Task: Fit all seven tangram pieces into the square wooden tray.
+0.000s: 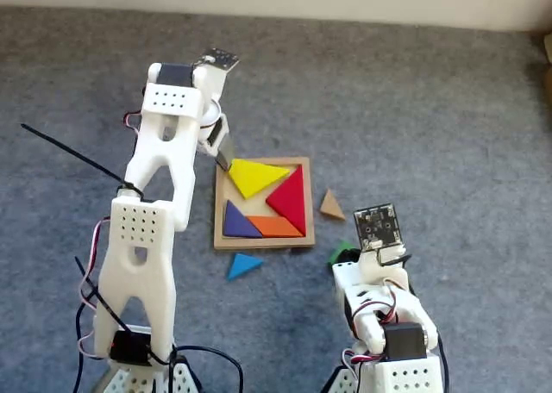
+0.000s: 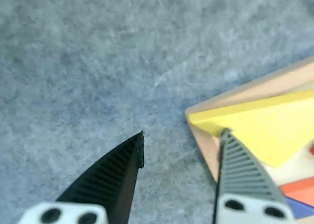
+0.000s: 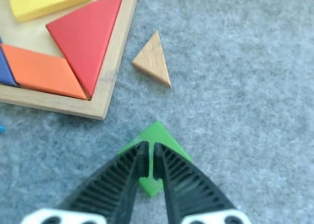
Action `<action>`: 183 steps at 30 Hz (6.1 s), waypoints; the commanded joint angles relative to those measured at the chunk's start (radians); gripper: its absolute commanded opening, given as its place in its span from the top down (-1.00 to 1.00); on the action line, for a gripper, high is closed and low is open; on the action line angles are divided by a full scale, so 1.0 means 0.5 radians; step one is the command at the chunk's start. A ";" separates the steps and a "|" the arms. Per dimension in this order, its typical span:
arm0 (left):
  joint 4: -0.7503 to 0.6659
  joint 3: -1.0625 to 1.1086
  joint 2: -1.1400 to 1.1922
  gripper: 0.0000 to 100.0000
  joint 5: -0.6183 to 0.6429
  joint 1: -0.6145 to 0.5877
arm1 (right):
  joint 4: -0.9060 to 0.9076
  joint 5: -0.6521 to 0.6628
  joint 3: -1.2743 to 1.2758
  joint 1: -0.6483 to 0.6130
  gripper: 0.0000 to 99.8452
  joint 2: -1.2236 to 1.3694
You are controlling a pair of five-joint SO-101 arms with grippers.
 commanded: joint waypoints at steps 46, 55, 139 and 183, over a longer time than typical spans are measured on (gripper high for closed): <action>0.018 -0.038 -0.394 0.58 0.138 0.431 | 0.002 0.006 0.302 0.020 0.94 -0.011; 0.018 0.241 -0.876 0.58 0.138 0.385 | 0.002 0.006 0.302 0.020 0.94 -0.011; -1.108 3.669 -3.122 0.51 0.150 0.272 | -0.005 0.009 0.302 0.109 0.94 -0.011; -1.108 3.405 -2.607 0.56 0.055 0.321 | -0.219 0.006 0.232 0.348 0.93 0.002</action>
